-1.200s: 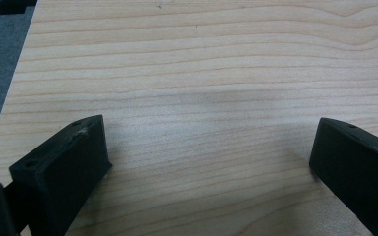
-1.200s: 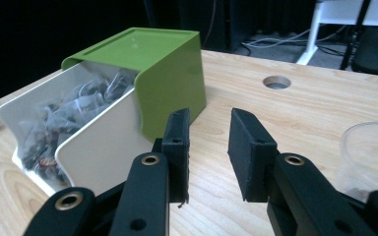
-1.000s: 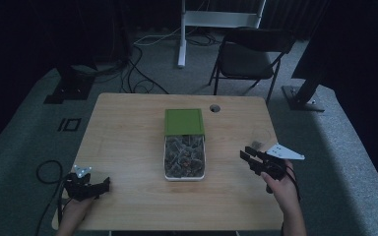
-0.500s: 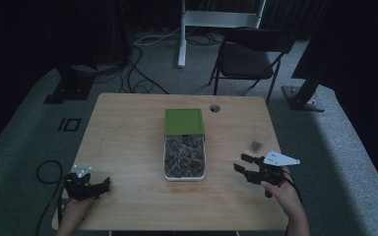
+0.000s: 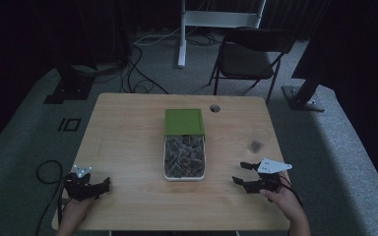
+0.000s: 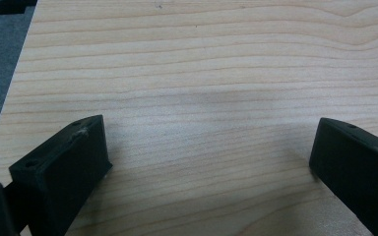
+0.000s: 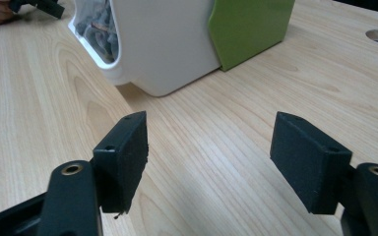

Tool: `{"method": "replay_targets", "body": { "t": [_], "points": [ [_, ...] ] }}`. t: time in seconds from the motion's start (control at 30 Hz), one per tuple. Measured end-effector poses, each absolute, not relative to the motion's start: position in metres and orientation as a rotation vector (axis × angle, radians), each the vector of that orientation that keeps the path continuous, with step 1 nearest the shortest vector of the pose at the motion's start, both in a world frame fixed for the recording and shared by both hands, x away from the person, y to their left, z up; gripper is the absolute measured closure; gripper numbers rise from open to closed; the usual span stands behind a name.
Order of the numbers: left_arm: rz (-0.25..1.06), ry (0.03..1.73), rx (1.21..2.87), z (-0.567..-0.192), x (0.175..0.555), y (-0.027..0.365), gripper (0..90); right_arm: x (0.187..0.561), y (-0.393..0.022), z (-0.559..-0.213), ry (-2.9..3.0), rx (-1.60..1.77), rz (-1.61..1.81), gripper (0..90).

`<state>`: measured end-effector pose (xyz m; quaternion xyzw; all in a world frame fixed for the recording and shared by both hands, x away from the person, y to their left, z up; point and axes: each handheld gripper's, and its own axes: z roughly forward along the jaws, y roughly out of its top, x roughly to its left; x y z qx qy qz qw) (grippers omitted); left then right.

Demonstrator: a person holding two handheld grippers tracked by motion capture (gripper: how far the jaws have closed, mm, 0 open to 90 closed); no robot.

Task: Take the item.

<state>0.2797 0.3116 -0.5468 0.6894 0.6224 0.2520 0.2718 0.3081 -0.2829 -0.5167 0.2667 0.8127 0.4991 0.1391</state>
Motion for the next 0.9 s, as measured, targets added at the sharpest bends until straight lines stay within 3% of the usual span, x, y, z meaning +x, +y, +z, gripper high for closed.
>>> {"method": "replay_targets", "body": {
  "t": [0.9],
  "points": [
    [0.679,1.676,1.856,-0.547,0.28,0.312,1.9,0.297,-0.289,-0.54,2.487,0.689,1.166,20.5]
  ]
}}
